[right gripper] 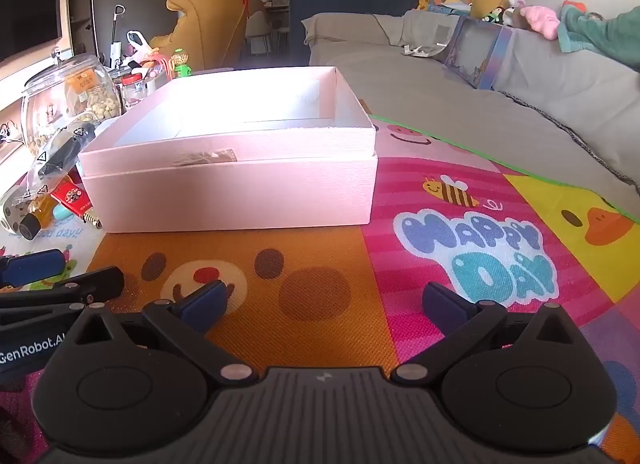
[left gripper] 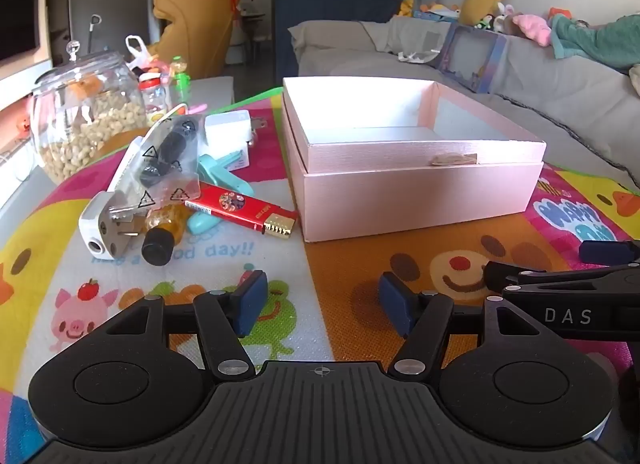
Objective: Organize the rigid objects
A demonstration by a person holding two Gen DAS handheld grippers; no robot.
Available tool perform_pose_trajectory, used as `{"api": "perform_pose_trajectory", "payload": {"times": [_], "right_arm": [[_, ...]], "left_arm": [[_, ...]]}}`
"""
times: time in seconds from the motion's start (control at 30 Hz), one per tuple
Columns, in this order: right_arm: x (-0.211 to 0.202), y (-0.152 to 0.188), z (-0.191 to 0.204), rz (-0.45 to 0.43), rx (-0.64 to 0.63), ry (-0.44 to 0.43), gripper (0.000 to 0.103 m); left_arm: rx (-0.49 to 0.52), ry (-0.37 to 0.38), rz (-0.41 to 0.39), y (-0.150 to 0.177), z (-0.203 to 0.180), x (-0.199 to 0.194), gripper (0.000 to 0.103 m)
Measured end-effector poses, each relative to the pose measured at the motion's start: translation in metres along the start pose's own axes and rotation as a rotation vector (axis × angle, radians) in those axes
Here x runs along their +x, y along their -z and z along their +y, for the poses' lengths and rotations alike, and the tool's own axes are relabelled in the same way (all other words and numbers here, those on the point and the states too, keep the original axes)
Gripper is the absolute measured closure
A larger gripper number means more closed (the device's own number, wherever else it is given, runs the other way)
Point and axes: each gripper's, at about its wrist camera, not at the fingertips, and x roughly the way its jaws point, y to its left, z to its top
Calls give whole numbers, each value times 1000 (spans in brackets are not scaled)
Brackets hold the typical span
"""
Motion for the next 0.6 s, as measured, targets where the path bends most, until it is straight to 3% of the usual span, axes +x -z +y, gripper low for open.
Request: {"api": "perform_pose_trajectory", "payload": {"times": [0.6], "right_arm": [[0,0,0,1,0,0,0]], "left_arm": [[-9,7,-1,0,0,0,35]]}}
